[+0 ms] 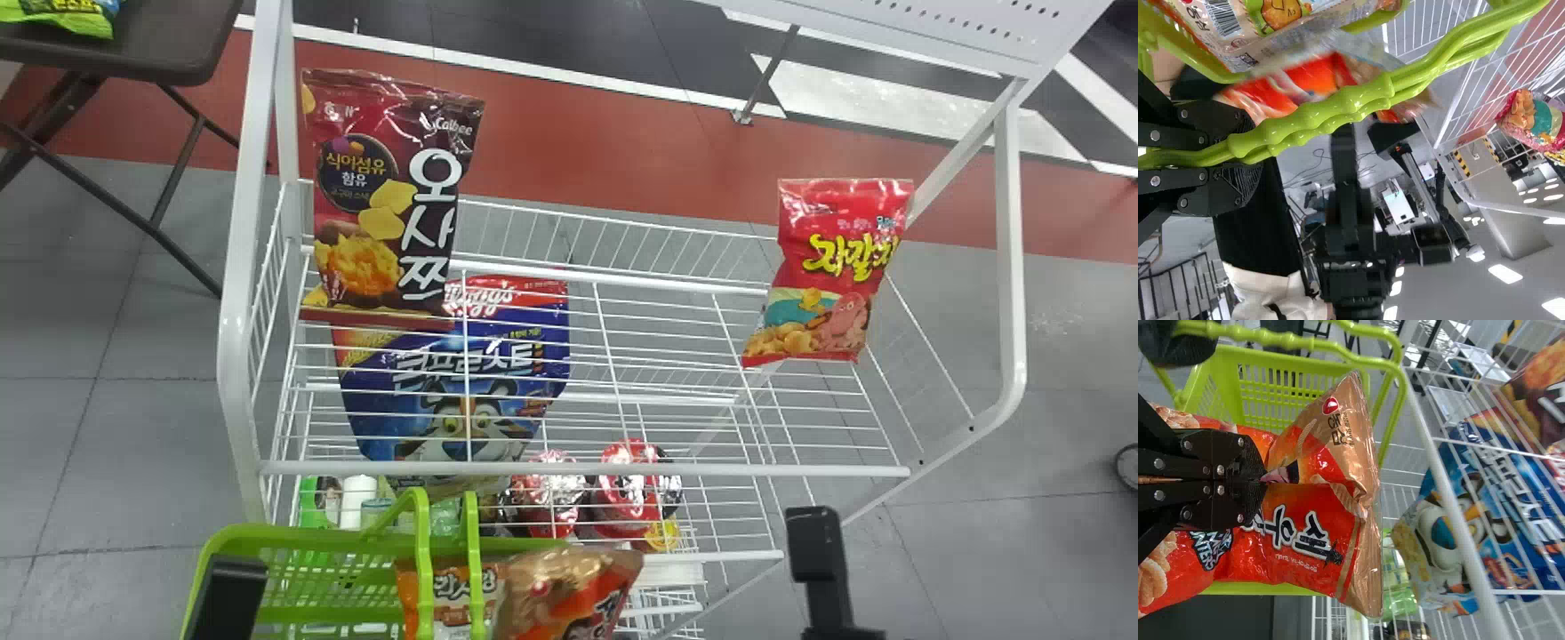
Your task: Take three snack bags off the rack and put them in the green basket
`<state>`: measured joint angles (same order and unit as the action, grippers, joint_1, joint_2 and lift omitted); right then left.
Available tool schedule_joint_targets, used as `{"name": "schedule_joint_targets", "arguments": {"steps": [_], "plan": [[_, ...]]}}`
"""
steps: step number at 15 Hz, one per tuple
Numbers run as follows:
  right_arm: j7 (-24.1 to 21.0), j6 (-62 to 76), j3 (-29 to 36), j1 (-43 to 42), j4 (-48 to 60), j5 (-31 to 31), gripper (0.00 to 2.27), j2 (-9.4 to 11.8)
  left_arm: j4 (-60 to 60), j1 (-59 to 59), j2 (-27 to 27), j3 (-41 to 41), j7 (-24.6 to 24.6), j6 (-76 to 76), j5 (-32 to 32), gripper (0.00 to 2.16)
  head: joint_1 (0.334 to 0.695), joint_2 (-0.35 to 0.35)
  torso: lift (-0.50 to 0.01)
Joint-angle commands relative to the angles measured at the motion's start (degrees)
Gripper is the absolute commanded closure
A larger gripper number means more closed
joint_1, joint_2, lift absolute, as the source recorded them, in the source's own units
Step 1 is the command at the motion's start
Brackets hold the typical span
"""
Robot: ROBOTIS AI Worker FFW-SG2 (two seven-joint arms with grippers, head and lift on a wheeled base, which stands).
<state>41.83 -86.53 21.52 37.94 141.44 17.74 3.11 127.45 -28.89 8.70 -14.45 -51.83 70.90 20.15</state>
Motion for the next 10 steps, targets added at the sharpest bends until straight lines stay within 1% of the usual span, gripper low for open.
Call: {"name": "schedule_joint_targets", "arguments": {"steps": [1, 5, 8, 10], "plan": [[-0.8, 2.7, -3.9, 0.1, -1.2, -1.5, 2.22, 0.4, 0.5, -0.5, 0.0, 0.0, 0.1, 0.1, 0.0, 1.24, 0.695, -0.35, -0.026], [-1.6, 9.6, -9.6, -1.0, -5.5, -1.8, 2.22, 0.7, 1.3, -1.1, 0.0, 0.0, 0.1, 0.1, -0.2, 1.24, 0.695, -0.35, -0.026], [-1.6, 9.8, -13.7, -3.4, -9.9, -1.7, 2.22, 0.8, 1.5, -1.2, 0.0, -0.1, 0.1, 0.1, -0.4, 1.24, 0.695, -0.35, -0.026], [-0.7, 10.3, -15.1, -4.2, -12.4, 0.0, 2.22, 0.7, 1.6, -1.3, 0.0, -0.1, 0.1, 0.1, -0.5, 1.24, 0.695, -0.35, -0.026]]}}
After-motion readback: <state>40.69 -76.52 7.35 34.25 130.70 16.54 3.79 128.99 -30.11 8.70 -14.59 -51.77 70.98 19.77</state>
